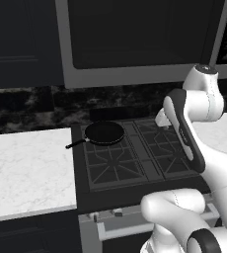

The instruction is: Turn off the rear left burner of the stove.

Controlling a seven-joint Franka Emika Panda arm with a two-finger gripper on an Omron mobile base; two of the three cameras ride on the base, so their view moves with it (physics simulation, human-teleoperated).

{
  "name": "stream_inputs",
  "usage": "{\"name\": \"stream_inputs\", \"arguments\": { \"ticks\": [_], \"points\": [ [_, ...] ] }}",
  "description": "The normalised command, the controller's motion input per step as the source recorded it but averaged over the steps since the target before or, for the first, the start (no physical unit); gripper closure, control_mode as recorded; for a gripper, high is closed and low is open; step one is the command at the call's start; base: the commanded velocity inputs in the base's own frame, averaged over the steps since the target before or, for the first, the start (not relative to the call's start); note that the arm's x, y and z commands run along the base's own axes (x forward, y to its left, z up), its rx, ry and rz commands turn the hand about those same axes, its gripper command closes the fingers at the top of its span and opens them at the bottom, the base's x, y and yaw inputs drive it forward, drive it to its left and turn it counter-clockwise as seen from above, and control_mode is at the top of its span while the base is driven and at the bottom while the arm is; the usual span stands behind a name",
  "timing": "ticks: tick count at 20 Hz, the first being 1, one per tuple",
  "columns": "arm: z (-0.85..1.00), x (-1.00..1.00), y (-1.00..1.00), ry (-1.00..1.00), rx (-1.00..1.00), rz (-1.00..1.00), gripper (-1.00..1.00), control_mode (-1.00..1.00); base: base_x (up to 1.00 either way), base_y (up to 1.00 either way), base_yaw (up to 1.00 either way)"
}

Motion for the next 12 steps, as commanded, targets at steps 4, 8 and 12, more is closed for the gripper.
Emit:
{"name": "stream_inputs", "arguments": {
  "ticks": [4, 8, 12],
  "points": [
    [0.00, 0.00, 0.00, 0.00, 0.00, 0.00, -1.00, -1.00, 0.00, 0.00, 0.00],
    [0.00, 0.00, 0.00, 0.00, 0.00, 0.00, -1.00, -1.00, 0.00, 0.00, 0.00],
    [0.00, 0.00, 0.00, 0.00, 0.00, 0.00, -1.00, -1.00, 0.00, 0.00, 0.00]
  ]
}}
